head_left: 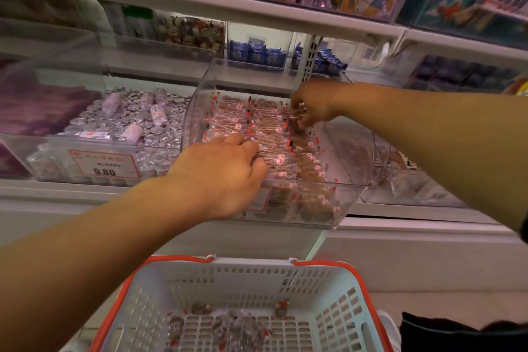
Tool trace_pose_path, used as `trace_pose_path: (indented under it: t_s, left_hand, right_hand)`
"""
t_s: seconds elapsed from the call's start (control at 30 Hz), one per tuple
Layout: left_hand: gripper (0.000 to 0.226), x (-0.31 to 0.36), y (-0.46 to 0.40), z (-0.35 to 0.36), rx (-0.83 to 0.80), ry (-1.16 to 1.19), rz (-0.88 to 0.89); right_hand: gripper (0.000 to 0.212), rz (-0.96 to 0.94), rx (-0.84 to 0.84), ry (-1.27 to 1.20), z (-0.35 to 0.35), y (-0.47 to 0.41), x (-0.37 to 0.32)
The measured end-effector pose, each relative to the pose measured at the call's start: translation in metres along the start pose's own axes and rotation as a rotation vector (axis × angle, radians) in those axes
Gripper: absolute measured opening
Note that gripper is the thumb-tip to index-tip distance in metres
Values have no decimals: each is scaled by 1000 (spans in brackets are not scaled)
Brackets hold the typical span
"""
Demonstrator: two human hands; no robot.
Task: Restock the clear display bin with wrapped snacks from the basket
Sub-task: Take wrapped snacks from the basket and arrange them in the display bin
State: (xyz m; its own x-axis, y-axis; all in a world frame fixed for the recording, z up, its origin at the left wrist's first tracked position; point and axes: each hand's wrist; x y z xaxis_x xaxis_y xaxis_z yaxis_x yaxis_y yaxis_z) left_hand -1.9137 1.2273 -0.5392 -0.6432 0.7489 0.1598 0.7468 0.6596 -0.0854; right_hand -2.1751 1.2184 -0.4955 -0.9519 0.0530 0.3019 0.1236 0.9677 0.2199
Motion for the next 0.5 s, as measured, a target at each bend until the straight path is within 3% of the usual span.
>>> trace_pose_path:
  t_s: [0.1, 0.3, 0.4, 0.5]
  left_hand:
    - [65, 0, -1, 2, 0, 4, -4]
    - [59, -2, -2, 3, 5, 2, 17]
    - [62, -2, -2, 3, 10, 0, 31]
    - [64, -1, -3, 2, 17, -4, 34]
  right_hand:
    - [41, -3, -5, 194, 11, 1, -3]
    - [74, 199, -260, 517, 27, 11, -1]
    - [70, 197, -420, 578, 22, 9, -6]
    - [63, 175, -456, 593, 17, 6, -13]
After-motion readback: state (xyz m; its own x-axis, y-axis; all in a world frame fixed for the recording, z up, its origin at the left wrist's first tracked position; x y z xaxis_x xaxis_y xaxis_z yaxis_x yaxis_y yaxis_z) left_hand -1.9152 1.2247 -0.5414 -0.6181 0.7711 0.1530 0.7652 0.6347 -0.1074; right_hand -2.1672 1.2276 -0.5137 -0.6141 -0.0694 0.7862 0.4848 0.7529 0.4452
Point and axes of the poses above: each hand's wrist, its own y-axis away from the middle knuckle, its own z-axis out of the palm, x = y × z, and after that the axes turned 11 degrees about -z, right-handed
